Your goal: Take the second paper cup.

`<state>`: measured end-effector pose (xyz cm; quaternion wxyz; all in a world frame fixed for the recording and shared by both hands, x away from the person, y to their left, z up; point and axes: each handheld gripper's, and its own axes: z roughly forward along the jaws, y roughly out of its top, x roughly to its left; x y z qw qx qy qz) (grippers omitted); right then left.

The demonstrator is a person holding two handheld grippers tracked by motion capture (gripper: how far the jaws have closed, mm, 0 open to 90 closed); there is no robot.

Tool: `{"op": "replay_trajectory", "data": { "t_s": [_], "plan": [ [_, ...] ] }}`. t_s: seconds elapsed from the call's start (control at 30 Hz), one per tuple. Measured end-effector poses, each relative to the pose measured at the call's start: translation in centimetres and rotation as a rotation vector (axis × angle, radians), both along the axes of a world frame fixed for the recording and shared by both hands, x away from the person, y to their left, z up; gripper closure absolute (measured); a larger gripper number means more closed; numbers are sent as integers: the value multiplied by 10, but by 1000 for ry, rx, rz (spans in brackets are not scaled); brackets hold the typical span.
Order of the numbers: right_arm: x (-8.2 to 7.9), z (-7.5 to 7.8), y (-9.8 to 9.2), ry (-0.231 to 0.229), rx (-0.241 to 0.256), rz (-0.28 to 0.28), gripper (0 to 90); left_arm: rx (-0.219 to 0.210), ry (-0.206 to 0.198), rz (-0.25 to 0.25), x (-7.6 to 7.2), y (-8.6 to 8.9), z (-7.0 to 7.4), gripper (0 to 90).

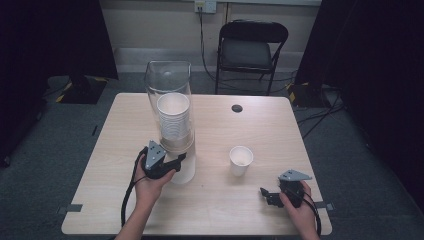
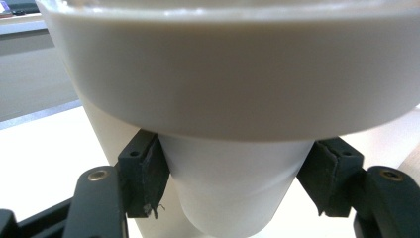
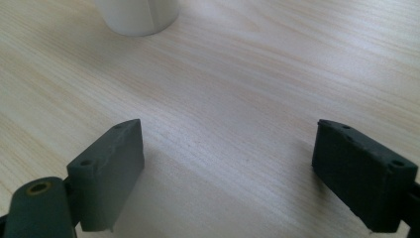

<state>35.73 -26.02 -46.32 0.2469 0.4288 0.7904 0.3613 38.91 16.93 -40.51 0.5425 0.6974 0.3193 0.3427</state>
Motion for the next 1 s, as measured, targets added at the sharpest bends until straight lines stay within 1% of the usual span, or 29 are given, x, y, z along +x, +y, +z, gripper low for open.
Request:
{"op": "replay_trajectory", "data": {
  "t_s": [0.03,0.07,0.1,0.13,0.27,0.43,0.47,0.53,0.7,0.8,0.83,0.9,0.93,1.0],
  "plan": [
    [0,0,0,0,0,0,123,-4,0,2,0,0,0,348],
    [0,0,0,0,0,0,123,2,3,6,0,0,0,348],
    [0,0,0,0,0,0,123,-5,2,2,0,0,0,349],
    [0,0,0,0,0,0,123,3,4,2,0,0,0,349],
    [0,0,0,0,0,0,123,6,7,15,-1,-1,1,350],
    [0,0,0,0,0,0,123,-4,12,23,-2,-2,0,351],
    [0,0,0,0,0,0,123,-9,11,17,-1,-2,0,352],
    [0,0,0,0,0,0,123,-5,14,28,-2,-3,0,352],
    [0,0,0,0,0,0,123,-10,19,31,-2,-3,1,352],
    [0,0,0,0,0,0,123,-10,12,26,-2,-3,0,353],
    [0,0,0,0,0,0,123,-23,17,34,-2,-5,0,353],
    [0,0,0,1,0,-1,123,-15,14,32,-2,-4,-1,353],
    [0,0,0,0,0,0,123,-15,17,38,-2,-5,-1,353],
    [0,0,0,0,0,0,123,-2,14,42,-2,-5,-1,353]
  ]
}}
